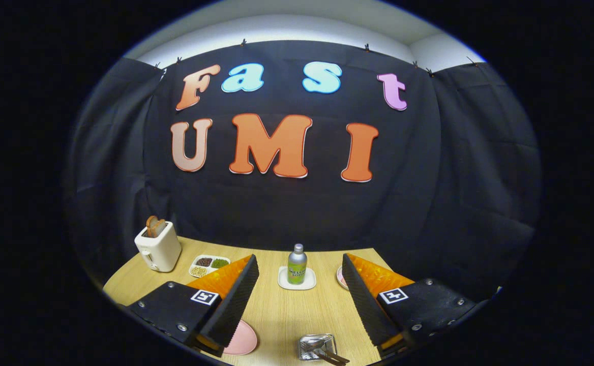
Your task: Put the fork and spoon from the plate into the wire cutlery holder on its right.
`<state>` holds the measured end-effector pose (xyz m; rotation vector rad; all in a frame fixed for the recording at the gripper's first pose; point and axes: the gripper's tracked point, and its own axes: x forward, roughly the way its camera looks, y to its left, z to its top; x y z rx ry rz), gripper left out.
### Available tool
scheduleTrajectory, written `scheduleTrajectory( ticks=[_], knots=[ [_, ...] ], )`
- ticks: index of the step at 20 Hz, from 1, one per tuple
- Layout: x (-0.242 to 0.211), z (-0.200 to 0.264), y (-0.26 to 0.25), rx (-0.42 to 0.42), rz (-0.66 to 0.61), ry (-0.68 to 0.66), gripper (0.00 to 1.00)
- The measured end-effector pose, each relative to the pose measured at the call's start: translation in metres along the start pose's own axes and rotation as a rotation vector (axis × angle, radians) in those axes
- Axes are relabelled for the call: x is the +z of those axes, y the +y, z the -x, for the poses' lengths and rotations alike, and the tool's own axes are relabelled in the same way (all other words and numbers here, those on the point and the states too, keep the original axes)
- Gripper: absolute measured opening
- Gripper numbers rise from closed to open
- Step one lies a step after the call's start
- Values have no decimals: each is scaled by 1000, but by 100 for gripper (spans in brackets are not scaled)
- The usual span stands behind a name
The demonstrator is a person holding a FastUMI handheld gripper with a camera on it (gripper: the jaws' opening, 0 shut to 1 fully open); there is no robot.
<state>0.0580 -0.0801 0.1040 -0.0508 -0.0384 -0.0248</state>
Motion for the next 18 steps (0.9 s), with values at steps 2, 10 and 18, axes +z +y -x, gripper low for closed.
scheduleTrajectory(
  ticks=[2,10,18],
  knots=[
    [0,5,2,15,-22,-5,99],
    [-5,13,-3,20,-70,-1,99],
    [-5,20,4,25,-53,-7,99]
  ],
)
